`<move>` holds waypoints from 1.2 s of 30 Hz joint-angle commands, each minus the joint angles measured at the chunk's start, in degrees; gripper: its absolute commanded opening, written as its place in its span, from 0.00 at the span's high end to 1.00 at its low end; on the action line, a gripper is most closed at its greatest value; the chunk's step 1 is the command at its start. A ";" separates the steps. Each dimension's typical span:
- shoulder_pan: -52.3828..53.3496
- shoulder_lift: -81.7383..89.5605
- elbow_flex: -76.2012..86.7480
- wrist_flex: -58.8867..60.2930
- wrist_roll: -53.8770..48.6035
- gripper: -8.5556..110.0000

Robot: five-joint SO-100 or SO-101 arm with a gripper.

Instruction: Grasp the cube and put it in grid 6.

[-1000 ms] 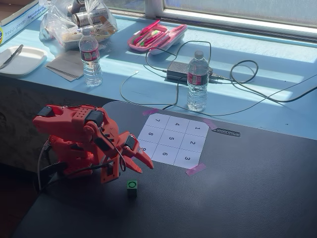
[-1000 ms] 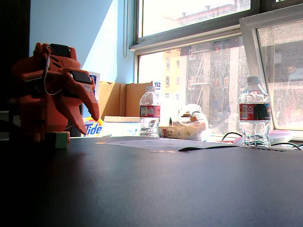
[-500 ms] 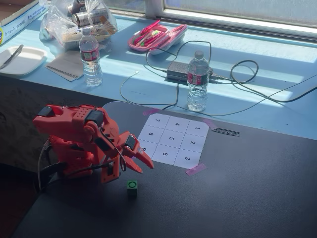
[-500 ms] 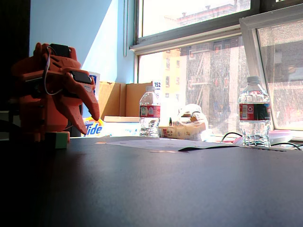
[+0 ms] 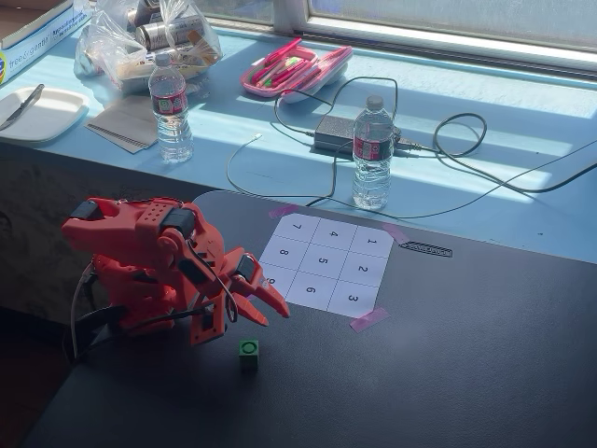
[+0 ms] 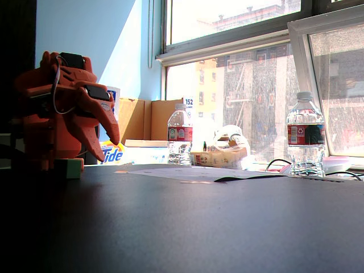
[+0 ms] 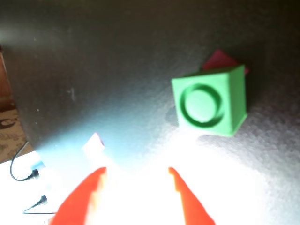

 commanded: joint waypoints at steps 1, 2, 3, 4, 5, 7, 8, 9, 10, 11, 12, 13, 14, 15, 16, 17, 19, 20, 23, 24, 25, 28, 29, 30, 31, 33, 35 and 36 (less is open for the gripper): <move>0.26 0.26 1.49 -0.44 0.18 0.77; 0.26 0.26 1.41 -0.35 0.18 0.77; 0.26 0.26 1.32 -0.18 0.18 0.77; 0.18 0.26 1.14 0.00 0.18 0.77; 0.18 0.26 1.05 0.26 0.18 0.77; 0.18 0.26 0.88 0.35 0.18 0.77; 0.18 0.26 0.79 0.35 0.18 0.77; 0.18 0.26 0.62 0.53 0.18 0.77; 0.18 0.18 0.26 0.88 0.18 0.76; 0.35 -0.35 -0.26 1.14 0.26 0.76; 0.44 -1.14 -0.97 1.41 0.44 0.76; 0.62 -2.29 -1.85 1.67 0.53 0.76; 0.70 -3.69 -2.81 1.85 0.53 0.75; 0.70 -5.01 -3.69 1.93 0.53 0.75; 0.88 -6.59 -4.66 2.11 0.53 0.75; 0.97 -8.09 -5.71 2.46 0.62 0.75; 1.58 -11.16 -8.17 2.99 1.67 0.74; 1.93 -12.83 -9.76 3.60 2.02 0.73; 2.64 -18.11 -14.59 6.15 2.99 0.70; 2.90 -19.69 -16.17 6.86 3.08 0.69; 3.16 -20.83 -17.31 7.29 3.08 0.69; 3.87 -24.87 -20.39 7.82 3.08 0.67; 4.22 -26.63 -21.71 8.35 3.16 0.67; 4.66 -28.39 -23.03 8.53 3.43 0.67; 5.10 -30.15 -24.17 8.53 3.69 0.67; 6.24 -34.72 -26.28 7.91 4.04 0.66; 7.21 -39.11 -28.39 7.73 4.04 0.66; 7.47 -40.96 -29.53 8.00 4.04 0.66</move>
